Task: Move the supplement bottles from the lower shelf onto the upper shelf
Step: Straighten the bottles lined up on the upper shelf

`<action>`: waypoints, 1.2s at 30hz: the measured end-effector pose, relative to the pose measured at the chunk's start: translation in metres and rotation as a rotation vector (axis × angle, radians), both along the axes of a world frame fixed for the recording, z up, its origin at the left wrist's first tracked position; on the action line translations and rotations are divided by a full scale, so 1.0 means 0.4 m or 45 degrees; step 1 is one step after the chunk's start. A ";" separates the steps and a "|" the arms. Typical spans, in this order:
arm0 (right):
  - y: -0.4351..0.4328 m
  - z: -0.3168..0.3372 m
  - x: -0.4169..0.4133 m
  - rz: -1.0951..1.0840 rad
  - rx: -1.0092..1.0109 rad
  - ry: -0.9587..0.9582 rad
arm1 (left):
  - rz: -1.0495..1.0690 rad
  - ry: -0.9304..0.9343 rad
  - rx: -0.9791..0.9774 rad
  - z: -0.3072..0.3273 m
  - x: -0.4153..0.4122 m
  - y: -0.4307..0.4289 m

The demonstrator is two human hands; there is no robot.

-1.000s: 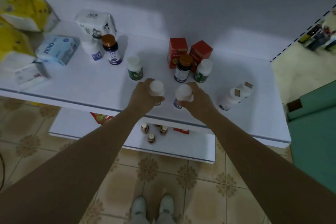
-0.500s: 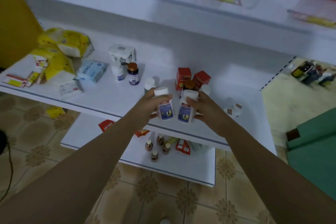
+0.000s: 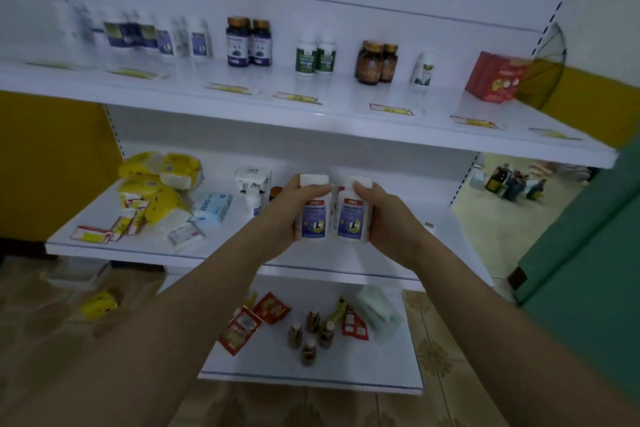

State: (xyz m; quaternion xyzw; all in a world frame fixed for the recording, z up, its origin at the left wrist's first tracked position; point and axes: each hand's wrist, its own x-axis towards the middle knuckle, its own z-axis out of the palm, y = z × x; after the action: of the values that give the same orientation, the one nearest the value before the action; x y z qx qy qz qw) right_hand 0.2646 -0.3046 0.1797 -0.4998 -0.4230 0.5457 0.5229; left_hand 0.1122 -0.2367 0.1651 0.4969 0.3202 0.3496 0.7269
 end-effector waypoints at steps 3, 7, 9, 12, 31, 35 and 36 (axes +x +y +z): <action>-0.061 0.065 -0.086 -0.005 0.072 0.030 | -0.035 0.001 0.077 0.068 -0.084 -0.050; -0.115 0.156 -0.168 -0.003 0.078 0.070 | -0.064 0.001 0.162 0.159 -0.162 -0.095; -0.131 0.201 -0.196 0.017 0.081 0.030 | -0.075 -0.004 0.215 0.204 -0.190 -0.110; -0.140 0.266 -0.227 0.031 0.163 0.022 | -0.046 -0.011 0.275 0.270 -0.219 -0.137; -0.098 0.369 -0.339 0.107 0.327 0.075 | 0.122 0.006 0.388 0.395 -0.364 -0.165; -0.056 0.378 -0.400 0.162 0.331 0.089 | 0.191 0.056 0.401 0.402 -0.434 -0.141; -0.044 0.382 -0.419 0.173 0.330 0.094 | 0.205 0.055 0.405 0.405 -0.453 -0.134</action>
State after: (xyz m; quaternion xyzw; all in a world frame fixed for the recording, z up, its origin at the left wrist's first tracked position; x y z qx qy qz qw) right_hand 0.0972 -0.3224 0.3327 -0.3779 -0.5034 0.5384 0.5602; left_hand -0.0690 -0.2904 0.3272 0.5857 0.3151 0.4423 0.6017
